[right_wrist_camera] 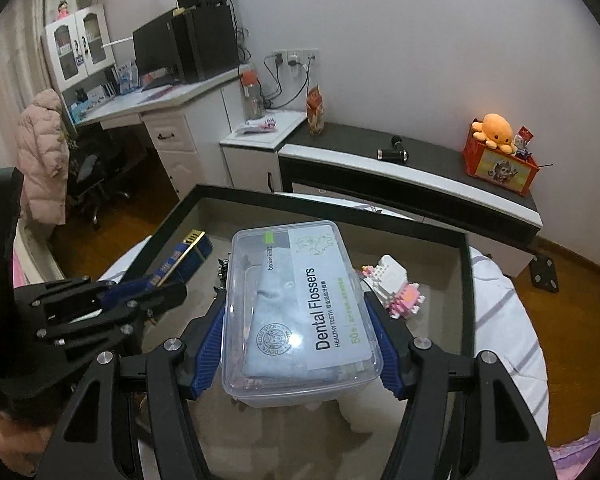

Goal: Organize rigid objects
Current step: 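Lower the tube and flosser case into the box and open both grippers, then withdraw both tools from the box back over the table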

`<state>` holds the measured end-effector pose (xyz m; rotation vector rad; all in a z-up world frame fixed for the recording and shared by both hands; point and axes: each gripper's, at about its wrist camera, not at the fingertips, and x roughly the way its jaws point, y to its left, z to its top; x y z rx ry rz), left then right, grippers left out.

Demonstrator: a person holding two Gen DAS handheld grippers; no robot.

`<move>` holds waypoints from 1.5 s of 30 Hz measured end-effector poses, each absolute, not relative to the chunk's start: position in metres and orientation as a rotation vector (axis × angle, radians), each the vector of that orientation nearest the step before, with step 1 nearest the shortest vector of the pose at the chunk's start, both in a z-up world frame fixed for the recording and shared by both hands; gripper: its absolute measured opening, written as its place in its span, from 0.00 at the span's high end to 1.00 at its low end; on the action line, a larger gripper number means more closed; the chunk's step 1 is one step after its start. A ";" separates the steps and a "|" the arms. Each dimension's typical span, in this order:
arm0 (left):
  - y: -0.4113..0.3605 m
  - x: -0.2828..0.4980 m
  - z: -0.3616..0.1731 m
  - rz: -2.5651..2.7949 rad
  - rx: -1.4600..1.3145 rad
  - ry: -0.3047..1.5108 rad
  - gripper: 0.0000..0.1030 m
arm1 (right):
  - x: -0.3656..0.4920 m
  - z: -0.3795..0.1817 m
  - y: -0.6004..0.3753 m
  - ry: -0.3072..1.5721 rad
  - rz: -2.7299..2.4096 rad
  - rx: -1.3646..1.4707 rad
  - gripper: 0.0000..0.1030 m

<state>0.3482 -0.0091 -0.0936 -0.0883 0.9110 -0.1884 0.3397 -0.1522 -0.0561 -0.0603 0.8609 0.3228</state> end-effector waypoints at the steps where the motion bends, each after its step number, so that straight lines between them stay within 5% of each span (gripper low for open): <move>1: -0.010 0.347 -0.095 -0.183 -0.081 0.914 0.78 | 0.342 -0.058 -0.150 0.868 0.322 -0.064 0.36; 4: -0.010 0.343 -0.092 -0.152 -0.056 0.901 0.48 | 0.347 -0.065 -0.148 0.887 0.311 -0.073 0.36; 8: 0.002 0.335 -0.086 -0.135 -0.066 0.874 0.32 | 0.350 -0.067 -0.154 0.887 0.293 -0.051 0.19; 12: 0.004 0.318 -0.076 -0.113 -0.044 0.818 0.06 | 0.346 -0.063 -0.165 0.887 0.292 -0.007 0.13; 15: 0.006 0.304 -0.066 -0.121 -0.050 0.777 0.03 | 0.340 -0.058 -0.170 0.864 0.284 0.014 0.00; 45: -0.013 0.121 -0.047 -0.066 -0.011 0.680 0.00 | 0.113 -0.023 -0.214 0.610 0.299 0.221 0.00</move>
